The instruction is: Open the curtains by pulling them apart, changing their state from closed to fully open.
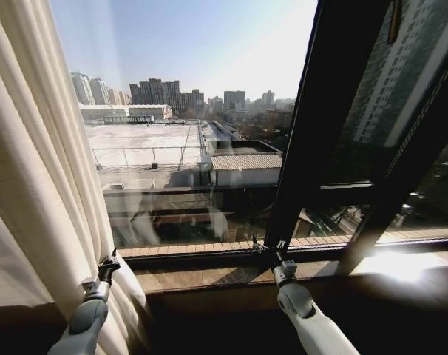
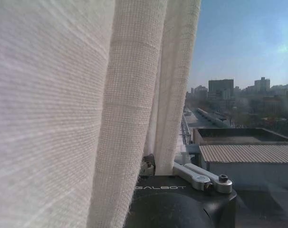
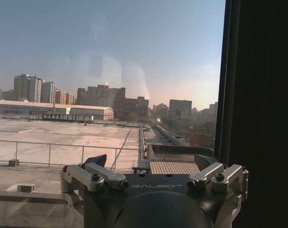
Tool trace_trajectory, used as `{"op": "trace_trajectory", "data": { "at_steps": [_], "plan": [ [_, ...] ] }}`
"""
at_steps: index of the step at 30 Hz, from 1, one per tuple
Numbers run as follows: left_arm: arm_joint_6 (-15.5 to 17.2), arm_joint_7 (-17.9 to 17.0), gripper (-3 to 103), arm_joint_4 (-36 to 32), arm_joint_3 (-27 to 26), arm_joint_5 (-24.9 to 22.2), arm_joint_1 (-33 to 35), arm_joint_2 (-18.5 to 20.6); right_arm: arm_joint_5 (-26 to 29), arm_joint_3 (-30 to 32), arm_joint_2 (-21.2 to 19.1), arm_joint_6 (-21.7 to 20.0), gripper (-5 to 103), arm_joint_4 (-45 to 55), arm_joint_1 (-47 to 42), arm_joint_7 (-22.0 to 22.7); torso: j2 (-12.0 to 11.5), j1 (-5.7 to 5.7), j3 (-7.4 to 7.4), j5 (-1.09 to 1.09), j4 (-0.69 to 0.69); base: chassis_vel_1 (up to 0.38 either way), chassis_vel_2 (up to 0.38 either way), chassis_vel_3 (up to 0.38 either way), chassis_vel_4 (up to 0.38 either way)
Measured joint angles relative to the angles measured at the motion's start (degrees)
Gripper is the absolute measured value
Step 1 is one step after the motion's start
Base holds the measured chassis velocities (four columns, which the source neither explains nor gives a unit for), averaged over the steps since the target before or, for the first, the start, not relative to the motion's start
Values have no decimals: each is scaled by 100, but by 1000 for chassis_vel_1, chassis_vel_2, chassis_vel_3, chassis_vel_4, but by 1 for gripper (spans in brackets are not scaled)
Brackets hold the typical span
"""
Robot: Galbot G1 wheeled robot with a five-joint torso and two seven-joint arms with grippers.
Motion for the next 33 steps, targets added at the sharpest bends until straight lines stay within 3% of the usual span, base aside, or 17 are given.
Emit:
{"op": "trace_trajectory", "data": {
  "at_steps": [7, 16, 22, 28, 33],
  "plan": [
    [-27, -68, 0, 4, -85, -16, 42, 49, 0, -1, 1, 0, 100, 0, 0, -1, 1, 0, 0, -6, 1, 107, 98, -118, -108],
    [-66, -241, 0, 336, -569, -374, -35, 659, 0, 1, -2, 0, 100, 0, 0, 0, -1, 1, 2, -6, -2, -35, -22, 8, 23],
    [-386, -250, 0, 1877, -1370, -722, -394, 1629, 0, 0, 0, 0, 100, 0, 0, 0, 0, 0, 1, -5, 2, 0, 0, 0, 0],
    [-440, -287, 0, 2675, -1606, -775, -638, 1982, 0, 0, 0, 0, 100, 0, 0, 0, -1, 1, 1, -4, 1, 0, 0, 0, 0],
    [-428, -308, 0, 2706, -1650, -780, -622, 1961, 0, 0, 0, 0, 100, 0, 0, 0, -1, 1, 1, -4, 1, 0, 0, 0, 0]
  ]
}}
